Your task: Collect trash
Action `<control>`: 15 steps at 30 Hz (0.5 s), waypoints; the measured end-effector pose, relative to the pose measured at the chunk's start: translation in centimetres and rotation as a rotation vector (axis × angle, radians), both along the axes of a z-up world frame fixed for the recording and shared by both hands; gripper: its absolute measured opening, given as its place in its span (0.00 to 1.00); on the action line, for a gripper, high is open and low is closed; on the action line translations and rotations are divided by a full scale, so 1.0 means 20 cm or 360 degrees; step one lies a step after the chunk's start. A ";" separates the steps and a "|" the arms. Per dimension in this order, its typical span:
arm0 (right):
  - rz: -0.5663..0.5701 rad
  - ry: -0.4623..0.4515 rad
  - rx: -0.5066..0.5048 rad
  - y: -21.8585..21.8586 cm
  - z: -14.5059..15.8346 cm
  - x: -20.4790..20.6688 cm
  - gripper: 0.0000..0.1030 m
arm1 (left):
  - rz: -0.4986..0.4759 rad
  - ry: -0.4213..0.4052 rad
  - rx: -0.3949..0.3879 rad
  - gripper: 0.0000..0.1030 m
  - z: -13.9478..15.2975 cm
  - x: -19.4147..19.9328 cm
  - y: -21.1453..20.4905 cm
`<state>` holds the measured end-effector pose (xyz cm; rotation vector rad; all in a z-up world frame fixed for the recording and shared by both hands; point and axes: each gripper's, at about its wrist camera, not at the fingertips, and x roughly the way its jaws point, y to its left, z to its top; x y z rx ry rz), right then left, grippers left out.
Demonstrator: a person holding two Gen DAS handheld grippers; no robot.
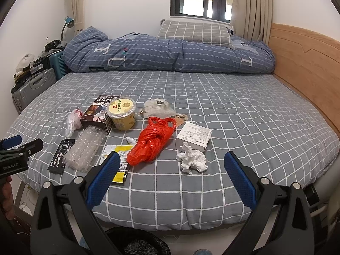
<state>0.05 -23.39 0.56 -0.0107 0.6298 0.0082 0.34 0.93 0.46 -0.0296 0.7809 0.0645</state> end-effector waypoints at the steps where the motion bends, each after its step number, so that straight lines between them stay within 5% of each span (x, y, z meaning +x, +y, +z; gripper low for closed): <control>1: -0.0002 -0.0001 0.0002 0.00 0.00 0.00 0.92 | 0.0000 0.0000 -0.0003 0.95 0.00 0.00 0.00; 15: 0.0000 -0.0004 0.0001 0.00 0.00 0.00 0.92 | -0.0022 0.0000 -0.0010 0.95 0.00 0.00 -0.01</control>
